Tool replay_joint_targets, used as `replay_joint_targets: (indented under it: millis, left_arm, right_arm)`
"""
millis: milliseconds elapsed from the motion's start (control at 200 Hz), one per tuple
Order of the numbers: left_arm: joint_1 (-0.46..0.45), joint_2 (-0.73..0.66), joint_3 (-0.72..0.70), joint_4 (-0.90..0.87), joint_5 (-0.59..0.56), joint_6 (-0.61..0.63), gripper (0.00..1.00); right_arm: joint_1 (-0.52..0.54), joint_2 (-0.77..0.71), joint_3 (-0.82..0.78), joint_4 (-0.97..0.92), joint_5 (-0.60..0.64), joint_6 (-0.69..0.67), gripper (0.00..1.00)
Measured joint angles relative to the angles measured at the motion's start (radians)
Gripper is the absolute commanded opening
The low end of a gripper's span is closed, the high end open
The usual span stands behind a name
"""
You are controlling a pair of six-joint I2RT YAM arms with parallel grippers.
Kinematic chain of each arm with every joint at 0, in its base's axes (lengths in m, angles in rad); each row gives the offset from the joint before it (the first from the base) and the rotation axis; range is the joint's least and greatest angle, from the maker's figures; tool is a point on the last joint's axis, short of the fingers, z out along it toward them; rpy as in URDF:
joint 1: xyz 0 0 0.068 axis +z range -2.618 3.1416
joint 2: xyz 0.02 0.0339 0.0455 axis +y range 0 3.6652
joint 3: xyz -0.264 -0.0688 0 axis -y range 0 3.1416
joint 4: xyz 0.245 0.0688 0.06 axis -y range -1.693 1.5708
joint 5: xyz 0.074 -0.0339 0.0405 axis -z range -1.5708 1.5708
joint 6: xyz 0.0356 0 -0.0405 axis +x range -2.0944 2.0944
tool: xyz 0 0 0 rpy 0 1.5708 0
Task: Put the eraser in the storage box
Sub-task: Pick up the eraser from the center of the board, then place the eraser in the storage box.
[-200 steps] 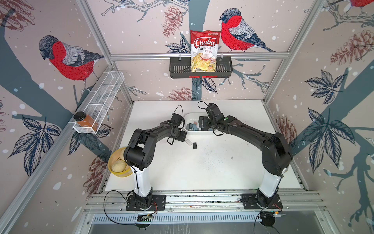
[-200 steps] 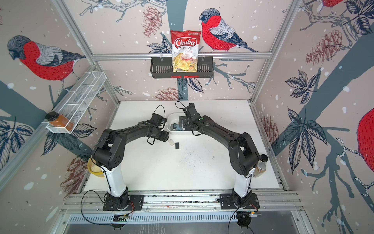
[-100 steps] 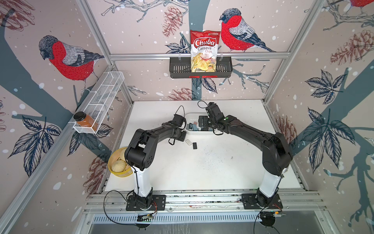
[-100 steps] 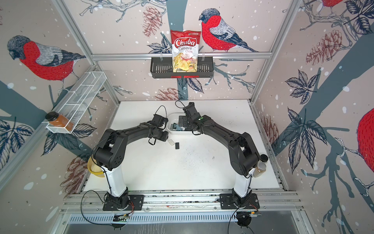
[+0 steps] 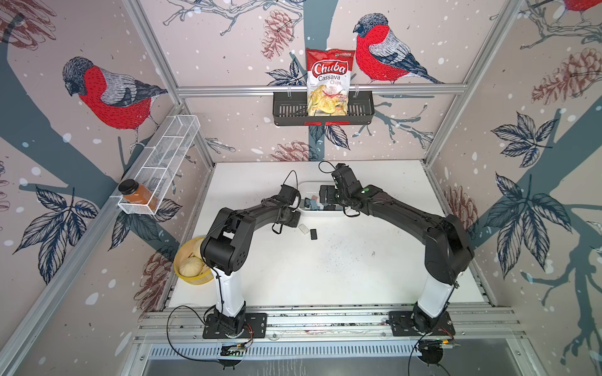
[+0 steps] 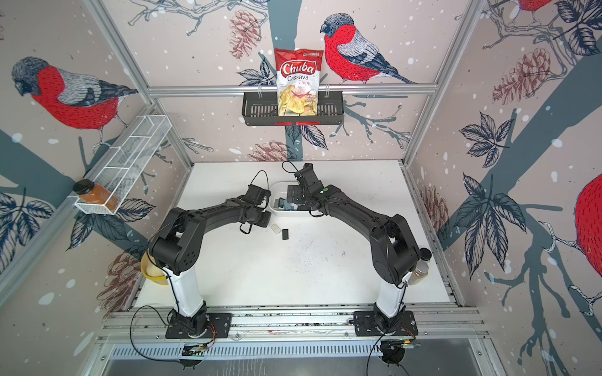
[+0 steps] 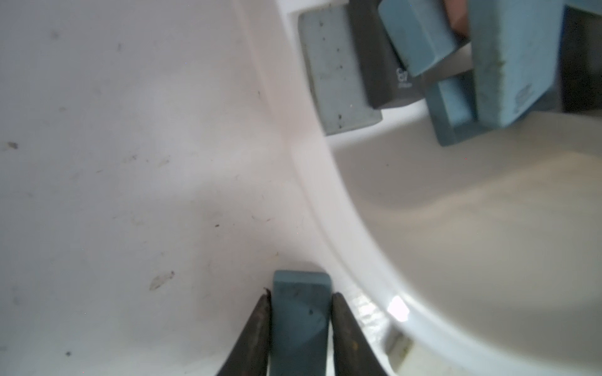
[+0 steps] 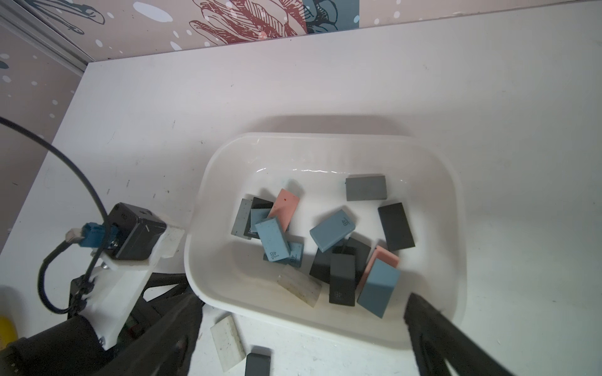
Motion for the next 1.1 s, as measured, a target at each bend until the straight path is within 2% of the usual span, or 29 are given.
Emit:
replay_joint_targets:
  millis: [200, 425, 706, 1101]
  left_arm:
    - [-0.003, -0.028, -0.013, -0.040, 0.021, -0.029, 0.25]
    - [-0.006, -0.062, -0.017, -0.134, 0.047, -0.055, 0.23]
    - [-0.018, -0.109, -0.017, -0.174, 0.042, -0.080, 0.19]
    - [-0.025, -0.224, 0.030, -0.211, -0.005, -0.108, 0.19]
  right_arm:
    - [0.000, -0.018, -0.036, 0.004, 0.000, 0.001, 1.00]
    - [0.021, -0.077, -0.152, 0.028, 0.023, 0.004, 0.99]
    - [0.131, -0.117, -0.291, 0.056, 0.111, 0.021, 0.99]
    - [0.255, -0.181, -0.424, 0.106, 0.186, 0.060, 0.99]
